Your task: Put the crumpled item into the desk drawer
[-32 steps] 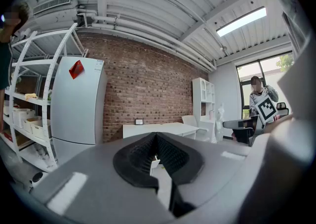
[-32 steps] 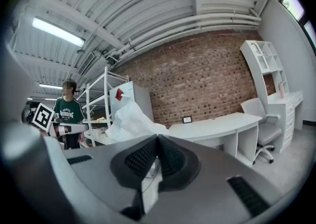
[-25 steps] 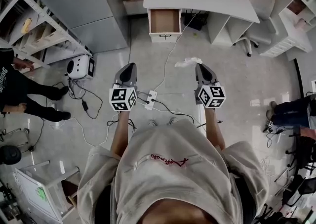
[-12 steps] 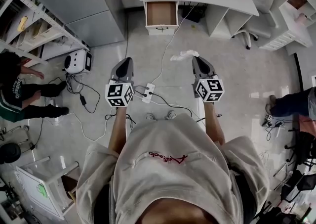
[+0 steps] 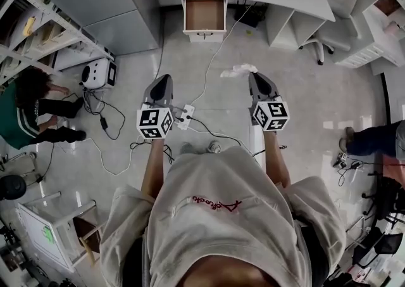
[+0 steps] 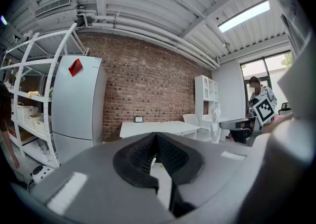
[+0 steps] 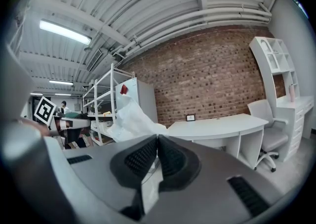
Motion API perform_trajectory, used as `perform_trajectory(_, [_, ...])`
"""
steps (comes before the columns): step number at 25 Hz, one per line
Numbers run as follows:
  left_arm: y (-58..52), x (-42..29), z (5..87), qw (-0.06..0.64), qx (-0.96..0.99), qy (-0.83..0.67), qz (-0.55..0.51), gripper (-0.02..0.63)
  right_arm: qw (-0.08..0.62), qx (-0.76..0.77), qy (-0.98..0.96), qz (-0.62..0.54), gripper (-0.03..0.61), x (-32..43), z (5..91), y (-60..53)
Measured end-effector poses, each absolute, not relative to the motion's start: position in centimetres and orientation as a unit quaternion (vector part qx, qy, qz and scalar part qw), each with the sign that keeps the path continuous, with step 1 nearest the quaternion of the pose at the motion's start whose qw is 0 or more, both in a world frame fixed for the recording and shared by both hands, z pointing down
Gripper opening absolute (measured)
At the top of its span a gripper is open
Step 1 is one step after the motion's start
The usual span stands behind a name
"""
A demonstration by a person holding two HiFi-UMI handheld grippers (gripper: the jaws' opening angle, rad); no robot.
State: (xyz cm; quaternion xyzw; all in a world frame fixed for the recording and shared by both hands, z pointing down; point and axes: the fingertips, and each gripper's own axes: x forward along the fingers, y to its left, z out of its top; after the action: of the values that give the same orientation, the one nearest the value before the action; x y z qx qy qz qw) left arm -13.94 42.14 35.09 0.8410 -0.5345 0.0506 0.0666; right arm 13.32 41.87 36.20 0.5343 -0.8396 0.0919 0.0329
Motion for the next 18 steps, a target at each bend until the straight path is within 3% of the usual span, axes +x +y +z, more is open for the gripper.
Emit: perform_trajectory(18, [40.7, -12.1, 36.9, 0.073, 0.841, -0.532, 0.068, 0.008, 0.034, 0.529, -0.842, 0.1, 0.012, 14.2, 37.4, 39.4])
